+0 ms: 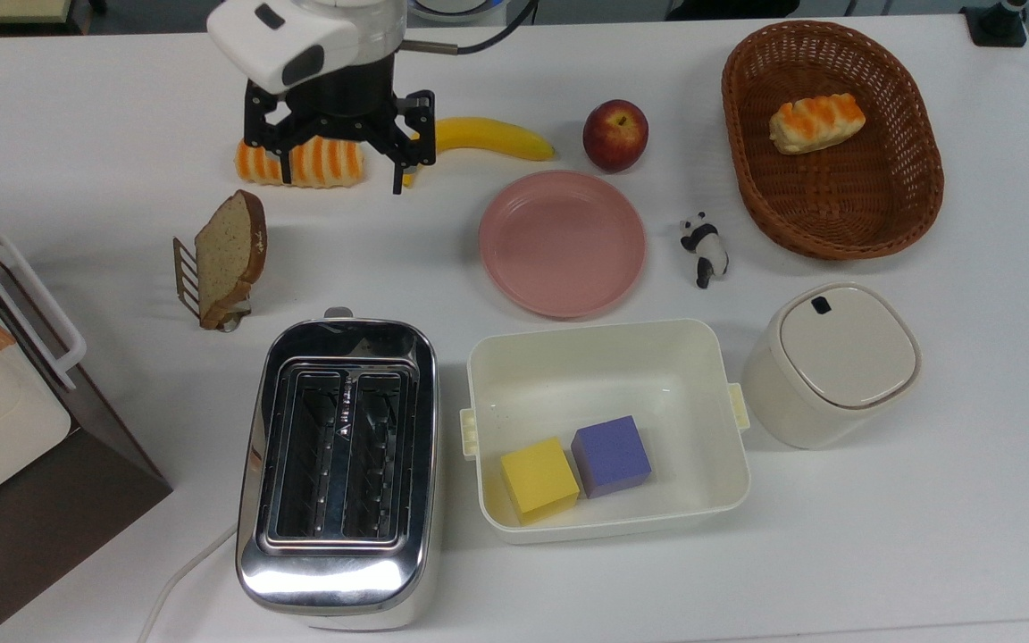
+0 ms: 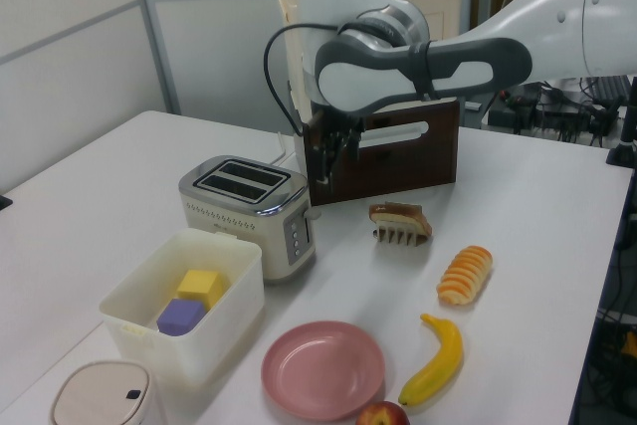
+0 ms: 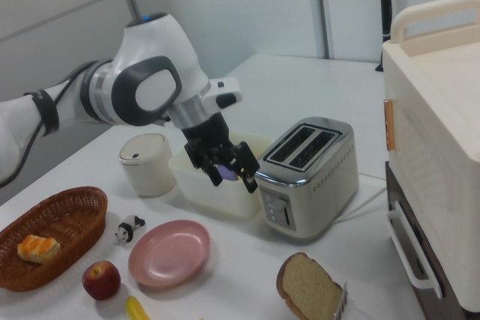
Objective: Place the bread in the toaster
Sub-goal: 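Move the open gripper down toward the bread slice in the metal rack, then close the gripper on the bread slice's crust edge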
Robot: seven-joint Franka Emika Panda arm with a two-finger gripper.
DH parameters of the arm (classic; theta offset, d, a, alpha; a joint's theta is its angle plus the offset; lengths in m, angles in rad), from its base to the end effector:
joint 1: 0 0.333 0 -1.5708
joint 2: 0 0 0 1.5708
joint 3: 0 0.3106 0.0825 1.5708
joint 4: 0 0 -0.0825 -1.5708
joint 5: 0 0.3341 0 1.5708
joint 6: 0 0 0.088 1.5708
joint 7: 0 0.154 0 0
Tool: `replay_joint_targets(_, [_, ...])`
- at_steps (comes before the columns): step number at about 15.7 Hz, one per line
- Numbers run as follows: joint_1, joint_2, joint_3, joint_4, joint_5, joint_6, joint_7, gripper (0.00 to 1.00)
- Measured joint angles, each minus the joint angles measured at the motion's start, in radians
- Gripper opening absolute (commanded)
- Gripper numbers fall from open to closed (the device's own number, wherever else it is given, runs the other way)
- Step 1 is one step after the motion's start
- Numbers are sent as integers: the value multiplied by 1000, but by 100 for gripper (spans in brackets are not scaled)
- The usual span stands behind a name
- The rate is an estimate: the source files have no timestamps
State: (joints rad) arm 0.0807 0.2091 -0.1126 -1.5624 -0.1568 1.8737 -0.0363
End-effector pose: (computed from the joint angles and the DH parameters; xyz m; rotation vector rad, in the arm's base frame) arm 0.5917 -0.0326 0.4923 2.9588 0.0698 0.1441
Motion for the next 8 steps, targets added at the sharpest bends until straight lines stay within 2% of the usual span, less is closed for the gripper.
replay_joint_targets(4, [-7,25,-3,-48,-62,-8,-75,100])
replay_joint_targets(8, [-39,91,-4,-60,-136,-7,-108,97])
